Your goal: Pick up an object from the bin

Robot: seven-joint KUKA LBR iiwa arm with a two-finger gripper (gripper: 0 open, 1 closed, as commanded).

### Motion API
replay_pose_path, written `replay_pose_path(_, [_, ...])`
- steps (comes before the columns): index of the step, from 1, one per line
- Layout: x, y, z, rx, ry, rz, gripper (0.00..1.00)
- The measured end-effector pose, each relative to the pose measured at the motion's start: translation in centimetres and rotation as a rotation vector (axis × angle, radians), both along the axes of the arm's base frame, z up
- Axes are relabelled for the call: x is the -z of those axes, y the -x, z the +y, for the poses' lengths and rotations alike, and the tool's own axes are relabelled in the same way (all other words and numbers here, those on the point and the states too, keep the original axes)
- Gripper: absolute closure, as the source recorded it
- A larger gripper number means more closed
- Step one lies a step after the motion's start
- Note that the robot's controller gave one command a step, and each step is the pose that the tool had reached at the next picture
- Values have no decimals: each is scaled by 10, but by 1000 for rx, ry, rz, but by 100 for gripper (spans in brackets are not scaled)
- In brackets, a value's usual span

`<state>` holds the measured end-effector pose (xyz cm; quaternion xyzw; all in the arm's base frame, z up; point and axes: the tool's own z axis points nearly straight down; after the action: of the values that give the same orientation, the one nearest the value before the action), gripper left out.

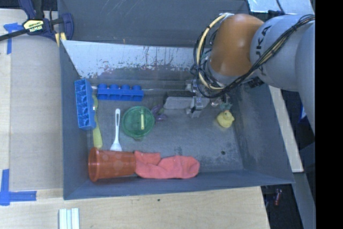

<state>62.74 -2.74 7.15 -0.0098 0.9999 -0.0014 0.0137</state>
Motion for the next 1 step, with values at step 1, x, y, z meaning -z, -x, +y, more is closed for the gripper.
replay_pose_path(1, [0,0,0,0,0,0,100])
